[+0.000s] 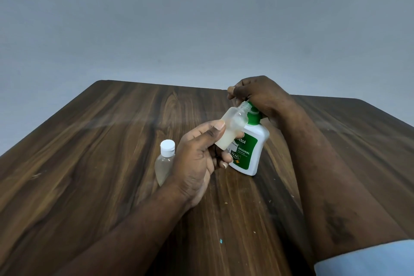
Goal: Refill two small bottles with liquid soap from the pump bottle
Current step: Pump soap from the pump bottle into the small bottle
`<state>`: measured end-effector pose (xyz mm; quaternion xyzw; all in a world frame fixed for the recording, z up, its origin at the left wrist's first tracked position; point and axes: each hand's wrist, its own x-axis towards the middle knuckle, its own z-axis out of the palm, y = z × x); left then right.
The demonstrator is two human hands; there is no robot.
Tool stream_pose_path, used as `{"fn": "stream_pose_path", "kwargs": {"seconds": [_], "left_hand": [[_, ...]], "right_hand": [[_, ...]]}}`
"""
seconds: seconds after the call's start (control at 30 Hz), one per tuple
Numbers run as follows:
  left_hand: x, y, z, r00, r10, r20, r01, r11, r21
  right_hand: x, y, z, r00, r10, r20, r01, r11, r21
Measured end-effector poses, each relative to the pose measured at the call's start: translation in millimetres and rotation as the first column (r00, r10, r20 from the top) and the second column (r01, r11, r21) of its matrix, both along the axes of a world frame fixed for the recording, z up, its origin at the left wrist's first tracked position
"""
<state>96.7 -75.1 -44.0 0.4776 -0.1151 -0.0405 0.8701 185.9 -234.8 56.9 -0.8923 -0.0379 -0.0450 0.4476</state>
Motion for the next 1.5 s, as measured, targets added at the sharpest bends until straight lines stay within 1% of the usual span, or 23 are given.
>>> {"fn": "stream_pose_path", "kwargs": {"seconds": [0.4,0.53,0.77,0.97,1.1,1.23,1.43,1.5], "left_hand": [[-0.2,-0.5,0.4,1.0,-0.006,0.016,0.006,1.0,0.004],[-0.5,-1.4,0.9,1.0,-0.006,0.02,0.006,1.0,-0.002],[2.8,-1.5,-2.8,1.0,-0.001,0.012,0.001,1.0,0.014],[0.5,-0.7,-0.4,1.0,-0.003,0.025,0.003,1.0,-0.001],[-0.4,-0.4,1.2,1.0,-0.011,0.02,0.011,1.0,-0.012],[1.7,0.1,-2.0,1.0,-0.003,0.02,0.004,1.0,-0.014],[2.6,-0.9,-3.5,1.0,-0.003,0.014,0.004,1.0,-0.003],[3.2,-0.5,-3.4,1.0,-0.001,0.012,0.001,1.0,-0.003]], "right_hand": [[-0.1,-2.2,2.7,1.0,0.0,0.002,0.0,1.0,0.03],[2.7,-0.4,0.3,1.0,0.002,0.022,-0.002,1.0,-0.011],[3.9,-0.9,-4.7,1.0,0.003,-0.001,-0.002,0.999,0.046],[1.7,0.7,1.7,1.0,-0.013,0.025,0.013,1.0,0.002],[1.5,1.4,2.1,0.999,-0.031,0.02,0.031,0.999,0.023],[2.3,1.3,-1.1,1.0,-0.012,0.0,0.012,1.0,-0.002],[1.6,-0.1,-2.8,1.0,-0.014,0.0,0.014,0.999,0.029],[0.9,0.8,-0.6,1.0,-0.012,0.003,0.012,1.0,0.015]]}}
